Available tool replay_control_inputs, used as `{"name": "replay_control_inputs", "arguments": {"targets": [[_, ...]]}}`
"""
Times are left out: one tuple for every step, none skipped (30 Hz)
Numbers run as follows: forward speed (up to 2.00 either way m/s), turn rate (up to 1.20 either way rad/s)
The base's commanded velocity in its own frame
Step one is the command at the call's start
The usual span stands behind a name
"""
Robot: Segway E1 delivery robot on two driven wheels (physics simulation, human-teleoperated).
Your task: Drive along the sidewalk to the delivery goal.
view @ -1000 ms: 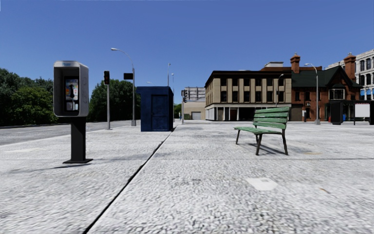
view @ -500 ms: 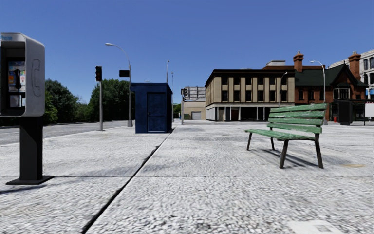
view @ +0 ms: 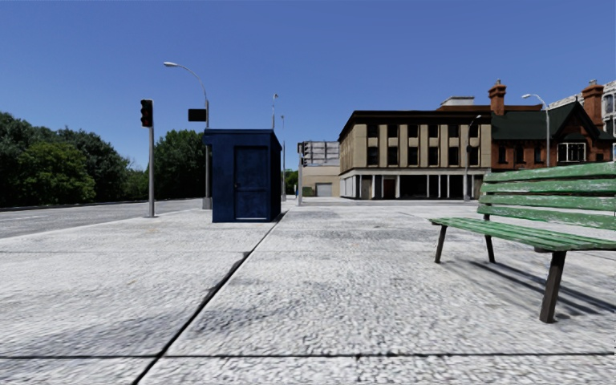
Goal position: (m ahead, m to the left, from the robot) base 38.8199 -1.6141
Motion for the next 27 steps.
{"name": "replay_control_inputs", "arguments": {"targets": [[2.0,0.0],[2.0,0.0],[2.0,0.0],[2.0,0.0],[2.0,0.0],[2.0,0.0],[2.0,0.0],[2.0,0.0],[2.0,0.0],[2.0,0.0],[2.0,0.0],[2.0,0.0],[2.0,0.0],[2.0,0.0],[2.0,0.0],[2.0,0.0],[2.0,0.0],[2.0,0.0],[2.0,0.0],[2.0,0.0],[2.0,0.0],[2.0,0.0],[2.0,0.0],[2.0,0.0],[2.0,0.0],[2.0,0.0],[2.0,0.0]]}}
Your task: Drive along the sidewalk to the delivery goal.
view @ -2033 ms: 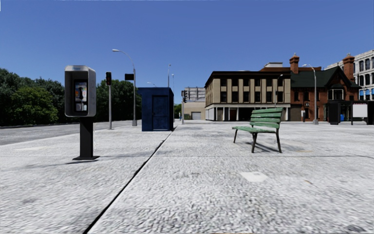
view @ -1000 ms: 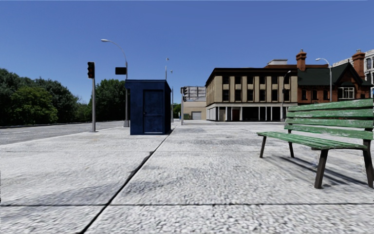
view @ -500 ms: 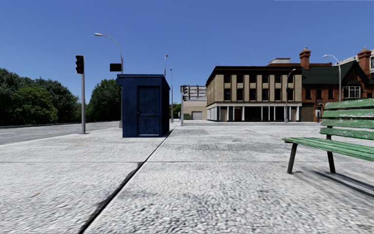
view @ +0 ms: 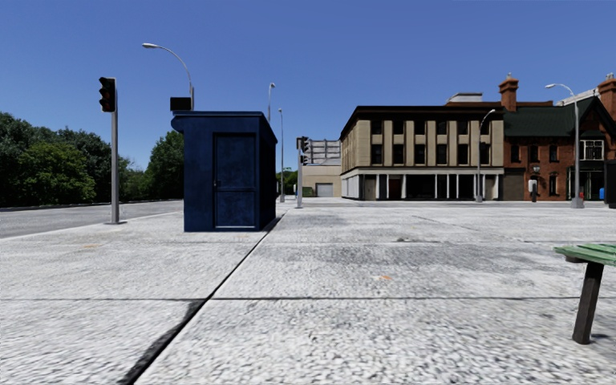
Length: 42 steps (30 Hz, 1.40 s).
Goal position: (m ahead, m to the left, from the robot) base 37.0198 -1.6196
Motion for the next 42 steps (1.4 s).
{"name": "replay_control_inputs", "arguments": {"targets": [[2.0,0.0],[2.0,0.0],[2.0,0.0],[2.0,0.0],[2.0,0.0],[2.0,0.0],[2.0,0.0],[2.0,0.0],[2.0,-0.04],[2.0,-0.04],[2.0,-0.1],[2.0,-0.12],[2.0,-0.15],[2.0,-0.15],[2.0,-0.2],[2.0,-0.25],[2.0,-0.26],[2.0,-0.27],[2.0,-0.27],[2.0,-0.27],[2.0,-0.27],[2.0,-0.27],[2.0,-0.27],[2.0,-0.27],[2.0,-0.27],[2.0,-0.27],[2.0,-0.27],[2.0,-0.27],[2.0,-0.27],[2.0,-0.27],[2.0,-0.27],[2.0,-0.27],[2.0,-0.27],[2.0,-0.27],[2.0,-0.27],[2.0,-0.27],[2.0,-0.27],[2.0,-0.27],[2.0,-0.27],[2.0,-0.27],[2.0,-0.26],[2.0,-0.07]]}}
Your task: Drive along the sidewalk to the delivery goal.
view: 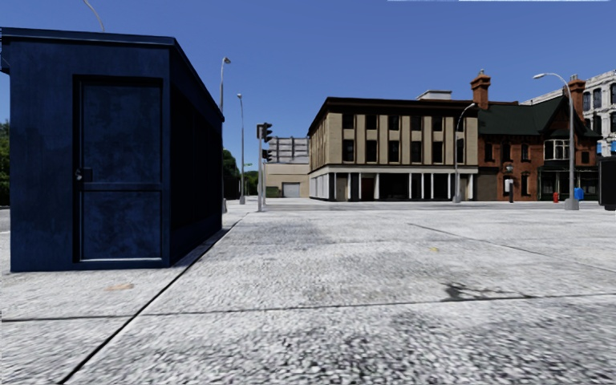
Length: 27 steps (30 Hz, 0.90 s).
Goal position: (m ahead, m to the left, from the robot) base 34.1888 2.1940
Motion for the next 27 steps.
{"name": "replay_control_inputs", "arguments": {"targets": [[2.0,0.0],[2.0,0.0],[2.0,0.0],[2.0,0.0],[2.0,0.0],[2.0,0.0],[2.0,0.0],[2.0,0.0],[2.0,0.0],[2.0,0.0],[2.0,0.0],[2.0,0.0],[2.0,0.0],[2.0,0.0],[2.0,0.0],[2.0,0.0],[2.0,0.0],[2.0,0.0],[2.0,0.0],[2.0,0.0],[2.0,0.0],[2.0,0.0],[2.0,0.0],[2.0,0.0],[2.0,0.0],[2.0,0.0],[2.0,0.0]]}}
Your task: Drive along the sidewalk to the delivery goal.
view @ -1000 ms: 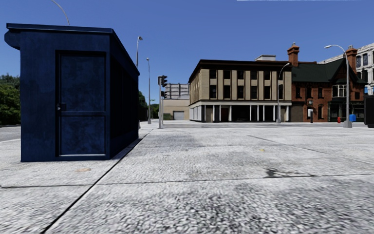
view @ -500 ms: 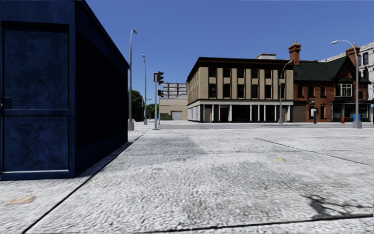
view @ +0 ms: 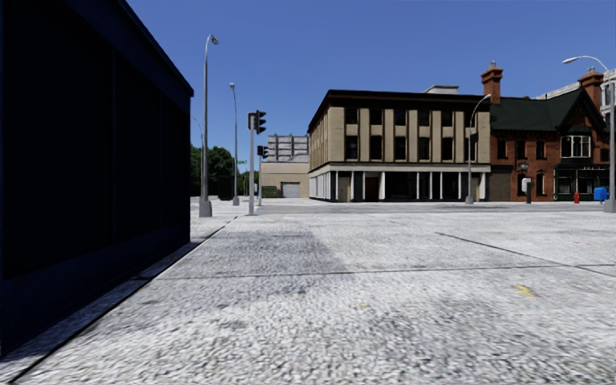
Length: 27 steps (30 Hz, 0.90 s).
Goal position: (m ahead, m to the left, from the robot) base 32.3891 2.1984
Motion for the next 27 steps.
{"name": "replay_control_inputs", "arguments": {"targets": [[2.0,0.0],[2.0,0.0],[2.0,0.0],[2.0,0.0],[2.0,0.0],[2.0,0.0],[2.0,0.0],[2.0,0.0],[2.0,0.0],[2.0,0.0],[2.0,0.0],[2.0,0.0],[2.0,0.0],[2.0,0.0],[2.0,0.0],[2.0,0.0],[2.0,0.0],[2.0,0.0],[2.0,0.0],[2.0,0.0],[2.0,0.0],[2.0,0.0],[2.0,0.0],[2.0,0.0],[2.0,0.0],[2.0,0.0],[2.0,0.0]]}}
